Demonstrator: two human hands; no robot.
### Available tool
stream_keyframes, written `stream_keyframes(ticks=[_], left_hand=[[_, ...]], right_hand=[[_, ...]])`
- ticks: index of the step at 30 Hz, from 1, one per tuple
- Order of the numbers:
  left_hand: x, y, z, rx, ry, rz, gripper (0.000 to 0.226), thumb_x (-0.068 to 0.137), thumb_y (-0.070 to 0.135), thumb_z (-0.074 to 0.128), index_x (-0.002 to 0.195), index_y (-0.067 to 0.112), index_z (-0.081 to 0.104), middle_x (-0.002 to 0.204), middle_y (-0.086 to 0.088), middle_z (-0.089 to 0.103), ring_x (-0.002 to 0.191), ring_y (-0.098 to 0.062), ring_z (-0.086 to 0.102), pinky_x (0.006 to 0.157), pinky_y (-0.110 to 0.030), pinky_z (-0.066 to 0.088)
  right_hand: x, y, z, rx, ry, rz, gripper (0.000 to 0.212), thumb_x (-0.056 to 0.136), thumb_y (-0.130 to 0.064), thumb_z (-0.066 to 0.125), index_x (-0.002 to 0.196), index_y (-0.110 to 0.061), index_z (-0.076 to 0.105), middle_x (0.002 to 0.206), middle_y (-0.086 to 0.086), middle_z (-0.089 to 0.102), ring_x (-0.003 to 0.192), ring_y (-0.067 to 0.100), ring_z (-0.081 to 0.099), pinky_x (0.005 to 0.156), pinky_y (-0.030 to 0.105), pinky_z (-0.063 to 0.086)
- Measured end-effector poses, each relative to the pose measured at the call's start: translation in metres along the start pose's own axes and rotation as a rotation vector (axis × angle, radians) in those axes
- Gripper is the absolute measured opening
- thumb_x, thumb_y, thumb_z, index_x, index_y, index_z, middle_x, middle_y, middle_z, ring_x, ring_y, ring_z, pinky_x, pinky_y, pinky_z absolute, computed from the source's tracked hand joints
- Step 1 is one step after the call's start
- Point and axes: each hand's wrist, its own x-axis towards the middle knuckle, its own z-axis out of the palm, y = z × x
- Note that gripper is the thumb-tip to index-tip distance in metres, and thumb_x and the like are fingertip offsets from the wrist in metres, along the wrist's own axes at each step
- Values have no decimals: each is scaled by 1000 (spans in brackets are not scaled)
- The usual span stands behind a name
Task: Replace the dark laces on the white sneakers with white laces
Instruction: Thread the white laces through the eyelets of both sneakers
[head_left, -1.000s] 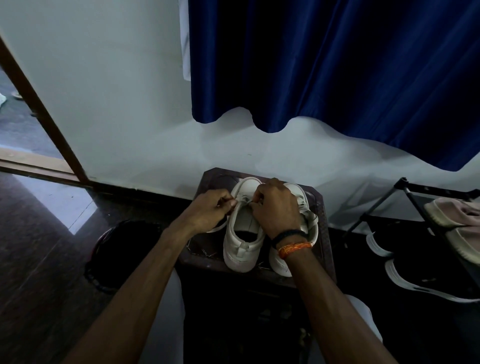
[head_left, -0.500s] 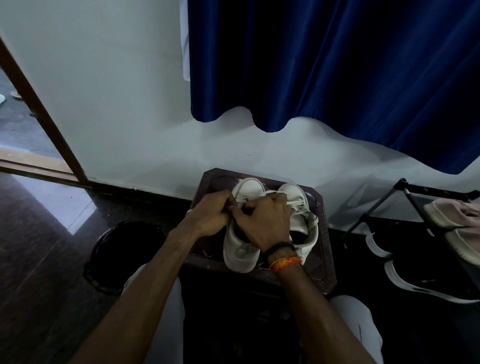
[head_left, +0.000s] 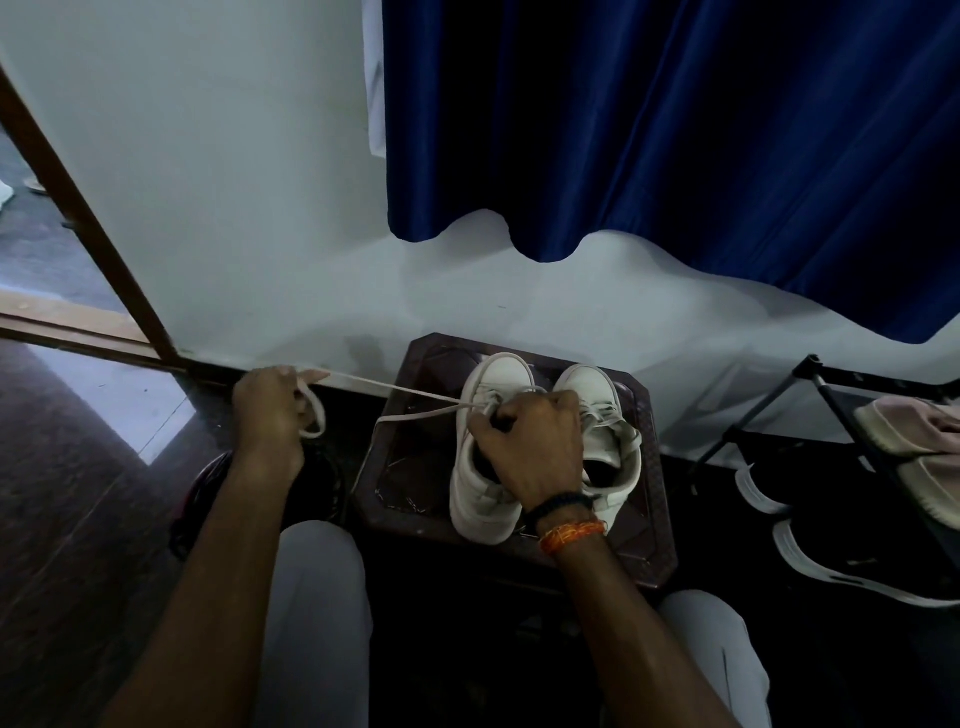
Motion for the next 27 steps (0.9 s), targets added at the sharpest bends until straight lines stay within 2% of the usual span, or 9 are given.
stream_keyframes(ticks=[3, 6, 9, 12, 14, 16, 20, 22, 27], left_hand=[[-24, 7, 27, -267, -268, -95, 21, 94, 4, 38, 77, 16, 41, 106, -27, 72, 41, -8, 31, 32, -16, 20], [-55, 8, 56, -270, -437, -152, 15, 92, 7, 37, 84, 14, 47, 91, -27, 72, 41, -12, 36, 32, -17, 21], [-69, 1, 76, -36, -536, -96, 18, 83, 15, 41, 93, 8, 55, 71, -17, 63, 42, -16, 44, 35, -16, 22], [-74, -10, 82, 351, -627, 70, 28, 82, 35, 54, 94, 13, 67, 69, -4, 66, 54, -18, 57, 43, -23, 34], [-72, -18, 83, 530, -637, 184, 15, 90, 33, 60, 91, 21, 71, 79, 0, 72, 65, -14, 63, 49, -27, 44], [-68, -24, 84, 559, -617, 206, 11, 93, 25, 63, 89, 22, 72, 80, 0, 73, 67, -12, 63, 52, -28, 47], [-63, -25, 87, 611, -636, 152, 19, 89, 2, 58, 88, 16, 71, 76, -1, 70, 63, -12, 60, 53, -25, 45], [-62, -23, 86, 742, -657, 202, 20, 86, 1, 56, 95, 14, 70, 83, 2, 70, 73, -11, 63, 57, -22, 44], [-58, -18, 77, 873, -582, 295, 9, 89, 8, 57, 95, 9, 63, 92, -2, 67, 87, -22, 63, 71, -32, 51]], right_hand=[[2, 3, 0, 11, -18, -12, 42, 78, -60, 59, 52, -27, 54, 64, -5, 61, 97, 22, 46, 92, 35, 39], [3, 3, -1, 28, -25, -17, 48, 78, -59, 64, 46, -30, 42, 60, -7, 59, 93, 24, 51, 92, 35, 37], [2, 0, -4, 41, -20, -37, 50, 78, -60, 65, 46, -30, 41, 60, -7, 59, 89, 25, 53, 91, 34, 37], [2, -1, -7, 78, -26, -50, 48, 80, -49, 71, 46, -30, 43, 58, -8, 60, 83, 21, 54, 92, 34, 37], [3, -2, -8, 84, -21, -64, 44, 79, -38, 68, 44, -31, 41, 55, -7, 60, 75, 20, 59, 95, 36, 38], [4, -2, -10, 76, -22, -71, 43, 75, -34, 69, 44, -31, 40, 54, -8, 59, 66, 14, 56, 95, 34, 38], [3, -3, -14, 87, -22, -82, 45, 74, -31, 77, 46, -28, 42, 50, -14, 50, 59, 3, 46, 90, 30, 40], [3, -4, -14, 101, -13, -85, 40, 75, -31, 77, 49, -26, 48, 50, -14, 50, 60, -1, 46, 91, 32, 42], [5, -2, -10, 119, -25, -81, 36, 74, -41, 77, 51, -23, 56, 53, -11, 57, 70, 15, 59, 85, 31, 44]])
